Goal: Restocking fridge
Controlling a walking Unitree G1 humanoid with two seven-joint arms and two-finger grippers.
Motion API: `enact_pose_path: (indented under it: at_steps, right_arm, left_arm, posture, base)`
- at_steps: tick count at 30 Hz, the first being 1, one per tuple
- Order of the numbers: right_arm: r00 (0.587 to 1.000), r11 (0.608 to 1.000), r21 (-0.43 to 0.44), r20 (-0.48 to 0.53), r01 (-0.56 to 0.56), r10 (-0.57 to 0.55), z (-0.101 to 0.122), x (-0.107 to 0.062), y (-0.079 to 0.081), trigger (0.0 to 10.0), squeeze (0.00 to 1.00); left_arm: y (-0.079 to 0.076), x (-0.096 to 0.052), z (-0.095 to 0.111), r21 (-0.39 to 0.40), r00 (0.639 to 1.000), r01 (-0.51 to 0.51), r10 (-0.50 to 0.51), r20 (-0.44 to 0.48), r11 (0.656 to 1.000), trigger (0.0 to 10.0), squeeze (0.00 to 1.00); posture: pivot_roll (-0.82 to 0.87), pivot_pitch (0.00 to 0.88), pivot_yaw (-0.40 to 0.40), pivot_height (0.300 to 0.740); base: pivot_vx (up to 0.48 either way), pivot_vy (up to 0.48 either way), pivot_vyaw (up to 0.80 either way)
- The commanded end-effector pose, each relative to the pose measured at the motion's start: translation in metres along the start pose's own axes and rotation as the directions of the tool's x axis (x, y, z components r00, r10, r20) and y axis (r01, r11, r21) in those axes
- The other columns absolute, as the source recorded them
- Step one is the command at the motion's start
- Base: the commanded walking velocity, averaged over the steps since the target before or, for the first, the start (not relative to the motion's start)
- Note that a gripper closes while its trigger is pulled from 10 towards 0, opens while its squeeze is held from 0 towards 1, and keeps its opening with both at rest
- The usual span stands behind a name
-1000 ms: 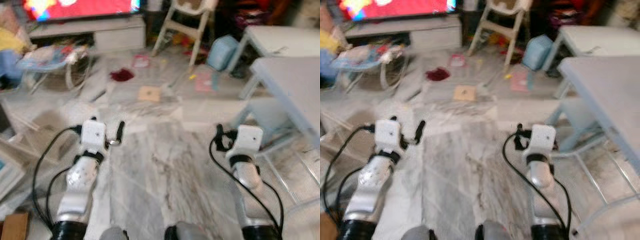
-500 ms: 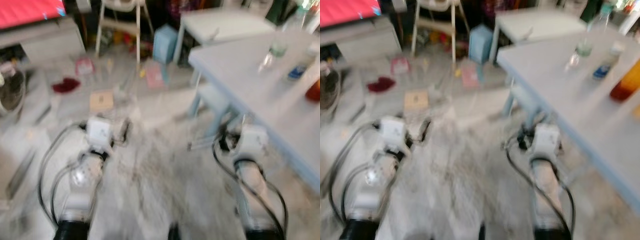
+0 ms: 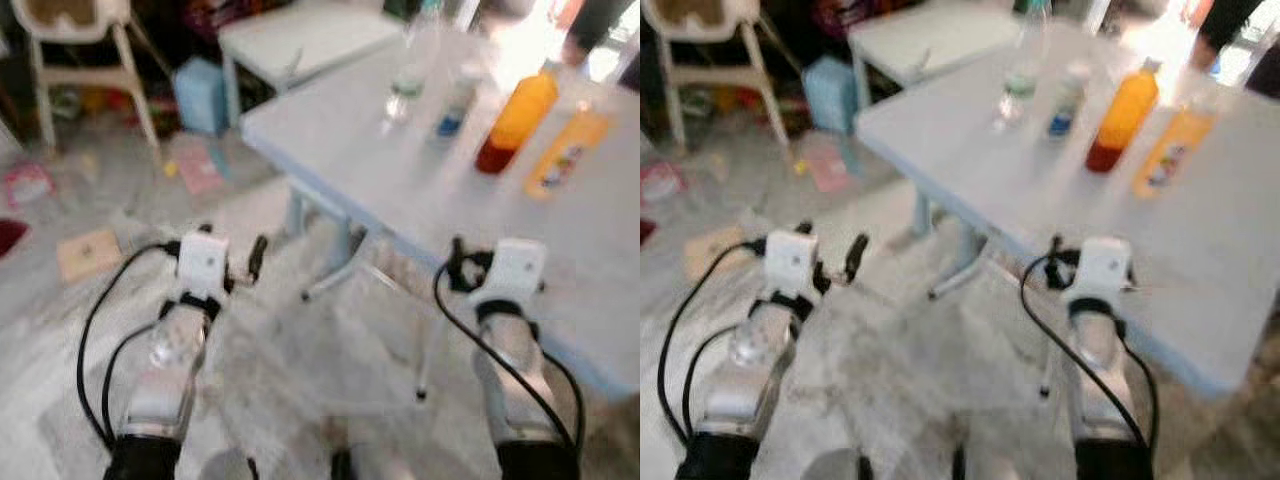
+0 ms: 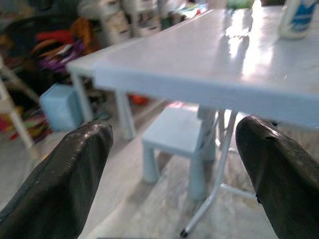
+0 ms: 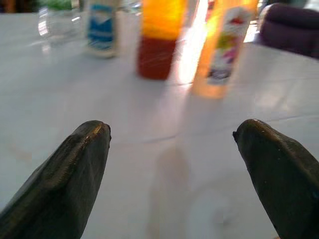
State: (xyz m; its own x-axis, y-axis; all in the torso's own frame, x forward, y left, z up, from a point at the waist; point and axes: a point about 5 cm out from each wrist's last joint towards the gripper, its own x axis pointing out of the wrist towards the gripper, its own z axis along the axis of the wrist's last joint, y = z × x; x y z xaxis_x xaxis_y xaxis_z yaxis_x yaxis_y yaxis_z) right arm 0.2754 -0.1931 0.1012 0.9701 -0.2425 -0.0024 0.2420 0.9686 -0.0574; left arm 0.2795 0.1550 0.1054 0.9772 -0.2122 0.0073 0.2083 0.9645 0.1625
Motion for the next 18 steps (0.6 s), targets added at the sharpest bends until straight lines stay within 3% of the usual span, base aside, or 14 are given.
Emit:
enact_pose_path:
  at_steps: [1, 6, 18]
  right_arm:
    - [1.000, 1.000, 0.009, 0.001, -0.029, 0.029, 0.001, -0.002, 0.011, 10.0, 0.00]
    - [0.999, 0.999, 0.007, 0.002, -0.032, 0.032, 0.001, -0.004, 0.013, 10.0, 0.00]
    - [0.998, 0.999, -0.009, 0.049, -0.043, 0.043, 0.011, -0.001, 0.017, 10.0, 0.00]
  left_arm:
    - [0.006, -0.002, -0.001, 0.001, 1.000, -0.017, 0.017, -0.015, 1.000, 10.0, 0.00]
    - [0.007, 0.001, 0.000, -0.017, 1.000, -0.019, 0.019, -0.025, 1.000, 10.0, 0.00]
    - [0.000, 0.008, 0.010, -0.043, 0.999, 0.029, -0.028, 0.024, 0.999, 10.0, 0.00]
  posture:
    - [-0.04, 0.140, -0.036, 0.740]
    - [-0.02, 0.142, -0.022, 0.740]
    - [-0.04, 0.146, -0.002, 0.740]
  base:
    - [0.304, 0.000, -0.79]
    - [0.283, 0.142, -0.73]
    - [0.000, 0.426, 0.00]
